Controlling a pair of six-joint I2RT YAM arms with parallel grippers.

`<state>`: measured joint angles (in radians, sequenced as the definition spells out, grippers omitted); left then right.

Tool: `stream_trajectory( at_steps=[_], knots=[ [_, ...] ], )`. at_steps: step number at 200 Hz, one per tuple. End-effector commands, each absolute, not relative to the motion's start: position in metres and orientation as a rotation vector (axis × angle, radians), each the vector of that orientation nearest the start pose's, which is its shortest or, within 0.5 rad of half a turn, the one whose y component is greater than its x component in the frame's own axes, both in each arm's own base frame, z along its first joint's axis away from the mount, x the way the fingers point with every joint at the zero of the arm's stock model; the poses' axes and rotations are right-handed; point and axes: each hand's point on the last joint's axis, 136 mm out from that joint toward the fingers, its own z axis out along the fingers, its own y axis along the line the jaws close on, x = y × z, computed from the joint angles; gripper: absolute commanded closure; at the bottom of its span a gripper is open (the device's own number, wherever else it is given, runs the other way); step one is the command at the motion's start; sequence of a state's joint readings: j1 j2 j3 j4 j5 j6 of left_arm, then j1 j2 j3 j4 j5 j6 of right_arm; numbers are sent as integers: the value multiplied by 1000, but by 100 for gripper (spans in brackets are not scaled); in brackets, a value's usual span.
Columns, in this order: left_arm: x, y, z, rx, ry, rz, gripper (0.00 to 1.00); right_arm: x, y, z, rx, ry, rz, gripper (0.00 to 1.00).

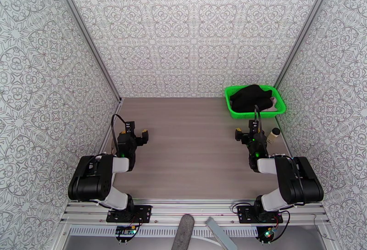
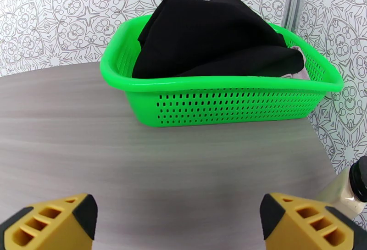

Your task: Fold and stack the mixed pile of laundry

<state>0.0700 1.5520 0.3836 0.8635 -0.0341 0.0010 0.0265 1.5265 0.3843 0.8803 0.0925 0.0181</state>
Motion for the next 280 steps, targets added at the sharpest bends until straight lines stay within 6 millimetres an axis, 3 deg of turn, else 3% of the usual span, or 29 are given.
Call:
stream_trajectory(
  at_steps=[1,280],
  knots=[
    [403,33,111,-83,1849,77,1,402,-4,118,59,1829,-55,1],
    [402,33,110,-83,1851,61,1,402,-4,117,60,1832,-53,1]
  ],
)
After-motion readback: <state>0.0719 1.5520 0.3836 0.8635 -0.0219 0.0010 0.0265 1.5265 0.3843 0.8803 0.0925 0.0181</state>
